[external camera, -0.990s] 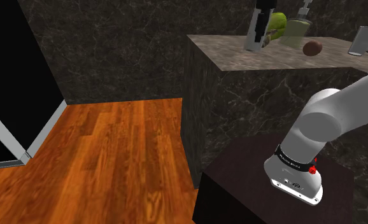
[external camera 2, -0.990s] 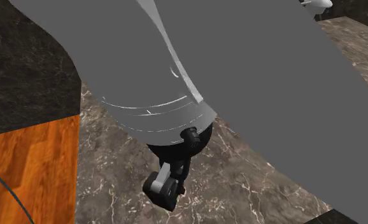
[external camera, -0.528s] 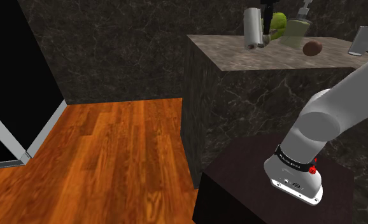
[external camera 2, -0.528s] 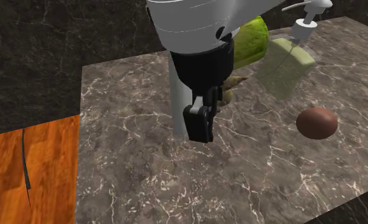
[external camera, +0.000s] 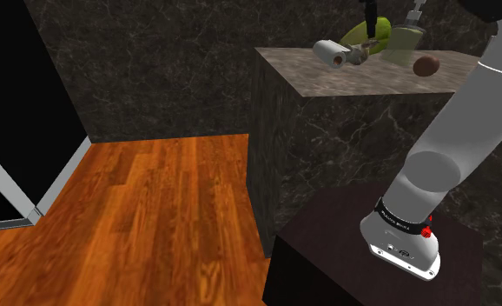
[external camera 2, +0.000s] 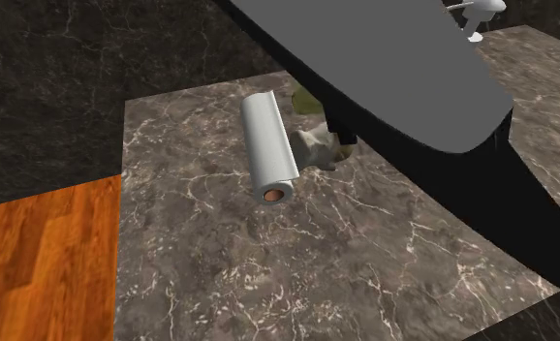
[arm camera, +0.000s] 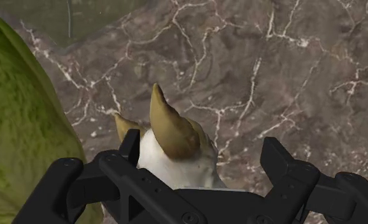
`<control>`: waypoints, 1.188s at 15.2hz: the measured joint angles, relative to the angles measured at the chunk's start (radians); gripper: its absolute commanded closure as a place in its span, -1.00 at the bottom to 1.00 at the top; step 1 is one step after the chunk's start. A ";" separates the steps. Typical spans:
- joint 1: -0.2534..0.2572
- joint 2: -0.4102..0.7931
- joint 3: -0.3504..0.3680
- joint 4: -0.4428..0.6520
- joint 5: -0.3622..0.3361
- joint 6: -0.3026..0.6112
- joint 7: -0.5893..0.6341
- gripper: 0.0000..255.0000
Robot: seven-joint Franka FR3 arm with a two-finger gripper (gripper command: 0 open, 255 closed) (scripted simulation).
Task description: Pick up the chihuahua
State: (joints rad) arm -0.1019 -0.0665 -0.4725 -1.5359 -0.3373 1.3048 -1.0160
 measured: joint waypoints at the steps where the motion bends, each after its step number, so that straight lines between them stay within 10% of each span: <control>1: -0.010 0.043 -0.014 0.045 0.003 -0.009 -0.039 -1.00; 9: -0.018 0.046 -0.023 -0.040 -0.006 0.068 -0.041 -1.00; 10: -0.018 0.045 -0.022 -0.047 -0.006 0.073 -0.038 1.00; 18: -0.018 0.043 -0.022 -0.049 -0.006 0.076 -0.036 1.00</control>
State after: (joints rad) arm -0.1195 -0.0236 -0.4946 -1.5853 -0.3431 1.3810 -1.0525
